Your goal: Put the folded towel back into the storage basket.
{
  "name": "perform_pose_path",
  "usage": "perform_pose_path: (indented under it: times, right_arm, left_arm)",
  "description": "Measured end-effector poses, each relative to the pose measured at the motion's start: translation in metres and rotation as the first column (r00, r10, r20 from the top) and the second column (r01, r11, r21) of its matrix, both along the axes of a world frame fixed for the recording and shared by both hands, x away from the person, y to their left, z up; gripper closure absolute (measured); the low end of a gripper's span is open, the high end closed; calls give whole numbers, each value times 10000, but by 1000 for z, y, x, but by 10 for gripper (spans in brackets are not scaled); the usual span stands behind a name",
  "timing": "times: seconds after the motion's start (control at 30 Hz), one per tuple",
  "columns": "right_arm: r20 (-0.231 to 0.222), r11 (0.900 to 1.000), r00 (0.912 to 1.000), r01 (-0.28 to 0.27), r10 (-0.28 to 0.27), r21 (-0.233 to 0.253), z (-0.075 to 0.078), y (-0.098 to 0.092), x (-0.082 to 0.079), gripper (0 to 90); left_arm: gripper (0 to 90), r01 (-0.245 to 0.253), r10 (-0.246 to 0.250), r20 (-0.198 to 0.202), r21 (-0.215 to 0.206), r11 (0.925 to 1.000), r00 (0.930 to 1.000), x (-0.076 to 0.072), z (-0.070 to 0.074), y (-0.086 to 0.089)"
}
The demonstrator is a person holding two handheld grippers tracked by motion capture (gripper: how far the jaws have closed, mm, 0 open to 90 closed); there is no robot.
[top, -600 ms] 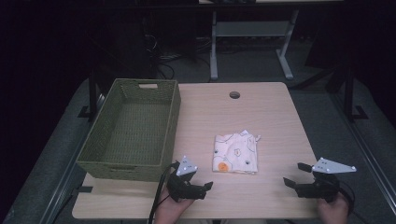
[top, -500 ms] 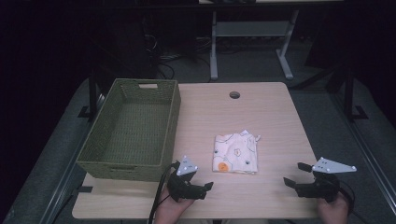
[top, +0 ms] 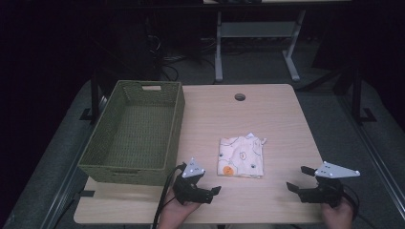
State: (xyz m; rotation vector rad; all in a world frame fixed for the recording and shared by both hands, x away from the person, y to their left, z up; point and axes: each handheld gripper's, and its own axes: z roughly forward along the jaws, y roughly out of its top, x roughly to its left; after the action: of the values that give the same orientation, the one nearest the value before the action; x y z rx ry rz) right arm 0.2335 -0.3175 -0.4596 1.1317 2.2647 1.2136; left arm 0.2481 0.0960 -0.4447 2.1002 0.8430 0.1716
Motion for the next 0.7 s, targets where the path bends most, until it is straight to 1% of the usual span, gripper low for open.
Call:
perform_pose_path:
  times: [0.07,0.13,0.17,0.2,0.23,0.27,0.3,0.37,0.43,0.53,0.57,0.63,0.7]
  right_arm:
    - [82,10000,10000,-1,1,9,1,0,-1,140]
    - [66,9999,10000,41,-42,162,1,0,-1,140]
    - [70,9996,9999,105,-107,269,1,-1,-2,140]
    - [70,9996,9999,105,-107,269,1,-1,-2,140]
    - [47,9994,9997,221,-222,277,1,-1,-2,141]
    - [47,9994,9997,221,-222,277,1,-1,-2,141]
    - [36,9994,9999,116,-117,319,2,-1,-2,140]
    - [169,9986,9993,325,-333,424,2,0,-2,140]
    - [101,9980,9993,355,-360,531,2,0,-1,140]
    - [70,9980,9993,357,-361,514,2,1,0,140]
    - [48,9983,9995,311,-313,483,2,1,0,140]
    - [89,9988,9994,325,-328,380,0,1,-1,140]
    - [-40,9984,9992,397,-396,409,-2,0,-1,140]
  left_arm:
    - [206,62,-62,-28,13,10000,10000,2,0,-2]
    - [206,78,-79,-10,-25,10000,10000,4,1,-5]
    - [207,164,-164,17,23,9999,9999,7,2,-8]
    - [207,164,-164,17,23,9999,9999,7,2,-8]
    - [207,278,-279,68,146,9995,9996,8,4,-12]
    - [207,278,-279,68,146,9995,9996,8,4,-12]
    - [207,353,-354,64,198,9992,9994,10,4,-16]
    - [212,448,-451,77,263,9986,9990,13,5,-19]
    - [220,518,-522,112,356,9980,9986,16,6,-22]
    - [221,557,-564,165,432,9975,9983,20,8,-27]
    - [229,666,-676,175,519,9964,9976,21,9,-28]
    - [294,916,-922,89,534,9944,9957,24,9,-31]
    - [289,901,-907,57,629,9939,9959,28,9,-35]
